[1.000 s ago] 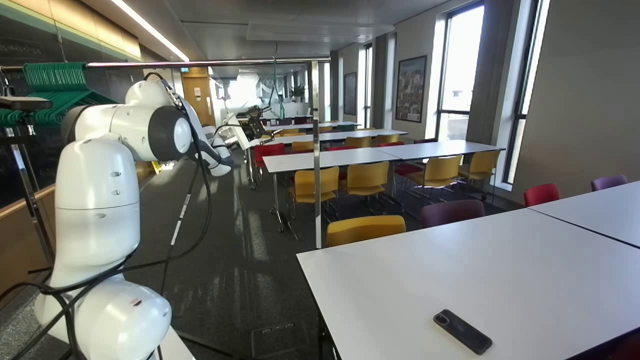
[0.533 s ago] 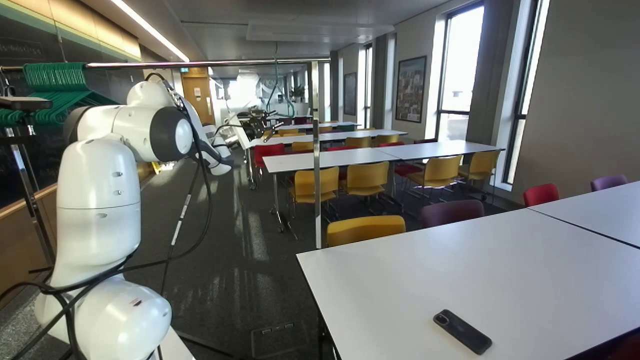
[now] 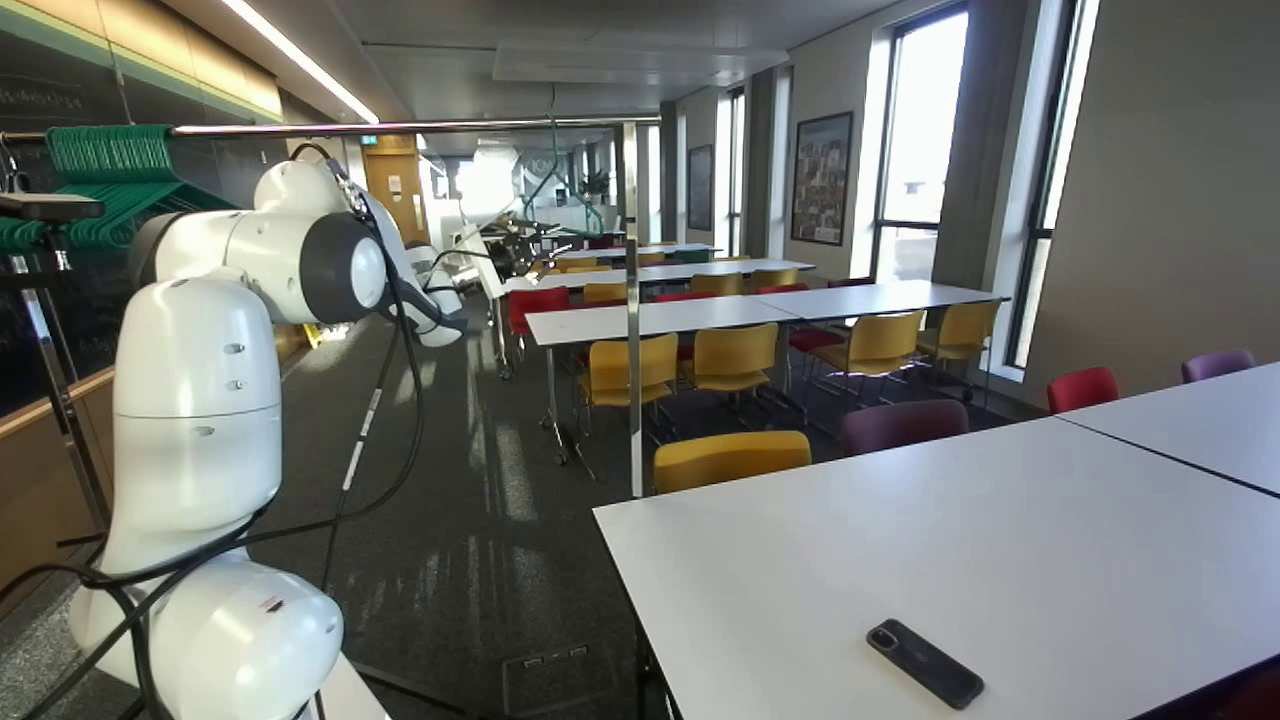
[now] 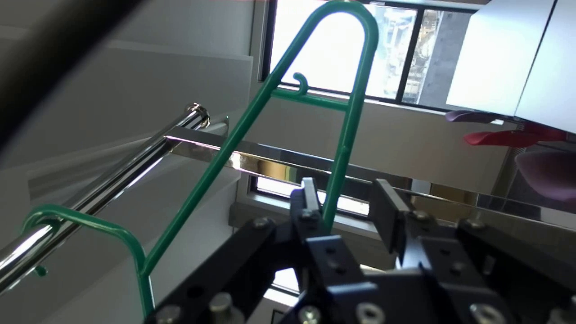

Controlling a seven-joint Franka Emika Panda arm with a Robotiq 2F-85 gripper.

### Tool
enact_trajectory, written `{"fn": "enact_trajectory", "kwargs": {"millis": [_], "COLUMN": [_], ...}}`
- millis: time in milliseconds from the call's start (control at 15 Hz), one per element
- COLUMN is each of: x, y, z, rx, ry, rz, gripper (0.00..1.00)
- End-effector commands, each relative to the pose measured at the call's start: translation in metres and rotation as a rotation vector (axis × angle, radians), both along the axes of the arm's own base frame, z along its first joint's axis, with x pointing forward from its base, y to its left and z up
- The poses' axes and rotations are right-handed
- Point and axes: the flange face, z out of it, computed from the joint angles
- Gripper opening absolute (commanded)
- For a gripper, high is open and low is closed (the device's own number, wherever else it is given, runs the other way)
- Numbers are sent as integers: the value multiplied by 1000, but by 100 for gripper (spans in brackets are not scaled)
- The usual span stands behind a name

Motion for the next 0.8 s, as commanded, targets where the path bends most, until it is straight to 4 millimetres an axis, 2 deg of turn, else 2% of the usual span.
{"fn": "enact_trajectory", "kwargs": {"millis": [0,67,133,200,267,333,533,733], "x": [3,3,3,2,0,-1,-5,-11], "y": [-1,-1,-1,0,4,6,16,24], "z": [11,11,12,13,15,15,18,22], "rx": [38,44,54,76,161,210,358,416], "ry": [-12,-11,-10,-5,25,32,61,73], "rz": [-15,-15,-16,-4,48,76,162,214], "gripper": [9,1,4,36,32,33,55,77]}}
